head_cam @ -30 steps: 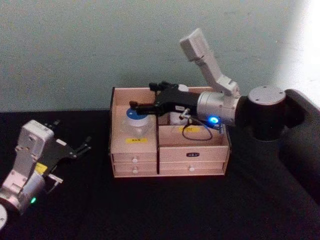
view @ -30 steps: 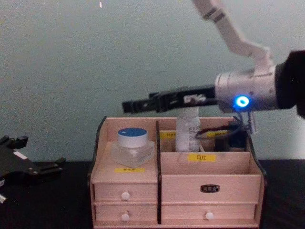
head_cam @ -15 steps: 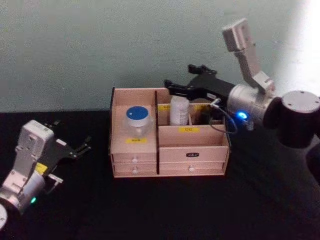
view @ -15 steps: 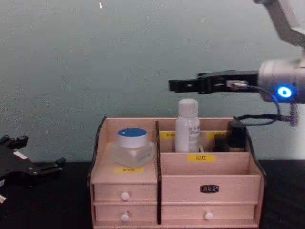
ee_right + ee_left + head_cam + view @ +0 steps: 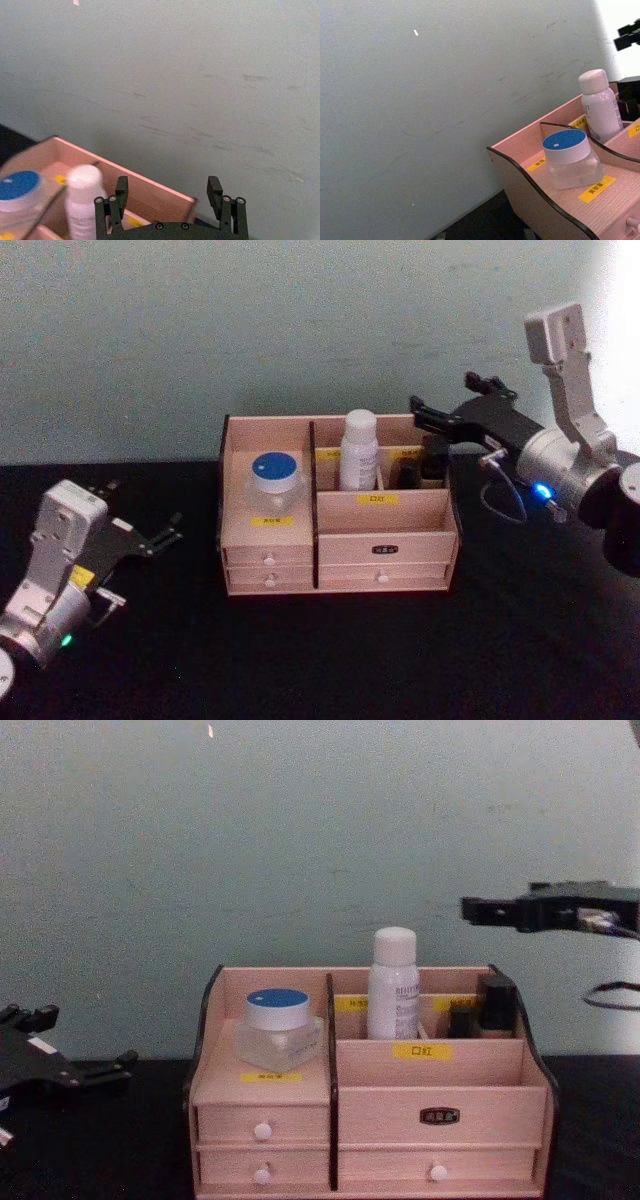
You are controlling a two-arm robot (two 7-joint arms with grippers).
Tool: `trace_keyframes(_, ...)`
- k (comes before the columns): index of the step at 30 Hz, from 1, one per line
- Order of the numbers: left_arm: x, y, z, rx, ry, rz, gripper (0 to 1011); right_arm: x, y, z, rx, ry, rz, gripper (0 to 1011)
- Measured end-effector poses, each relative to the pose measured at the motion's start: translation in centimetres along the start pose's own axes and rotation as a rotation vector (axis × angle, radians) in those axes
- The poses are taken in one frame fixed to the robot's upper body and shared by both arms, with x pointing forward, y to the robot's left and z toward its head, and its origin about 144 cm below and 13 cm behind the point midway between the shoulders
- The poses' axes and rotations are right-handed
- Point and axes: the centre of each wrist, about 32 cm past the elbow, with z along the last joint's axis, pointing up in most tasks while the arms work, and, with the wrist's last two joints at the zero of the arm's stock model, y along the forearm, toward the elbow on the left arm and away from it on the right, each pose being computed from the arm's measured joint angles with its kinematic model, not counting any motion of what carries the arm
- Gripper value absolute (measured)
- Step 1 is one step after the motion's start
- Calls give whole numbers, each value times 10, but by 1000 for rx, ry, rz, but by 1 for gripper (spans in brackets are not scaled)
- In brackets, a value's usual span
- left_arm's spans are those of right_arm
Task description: Pick up the facial cleanser and watermelon frost from the table and place them into the tiered storage box.
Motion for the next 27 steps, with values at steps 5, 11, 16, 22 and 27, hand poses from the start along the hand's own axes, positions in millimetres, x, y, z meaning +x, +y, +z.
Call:
trace_keyframes(5,0,0,0,0,0,0,1001,-1,-8,-11,-14,-21,-87,1003)
trace_keyframes(11,0,0,0,0,0,0,1001,-5,-13,-26,-40,-24,-154,1003)
trace_keyframes(16,0,0,0,0,0,0,1001,-6,-16,-35,-37,-25,-200,1003)
trace_keyframes(22,0,0,0,0,0,0,1001,-8,-19,-41,-13,-38,-252,1002)
trace_keyframes(27,0,0,0,0,0,0,1001,-10,-19,-47,-25,-48,-278,1002)
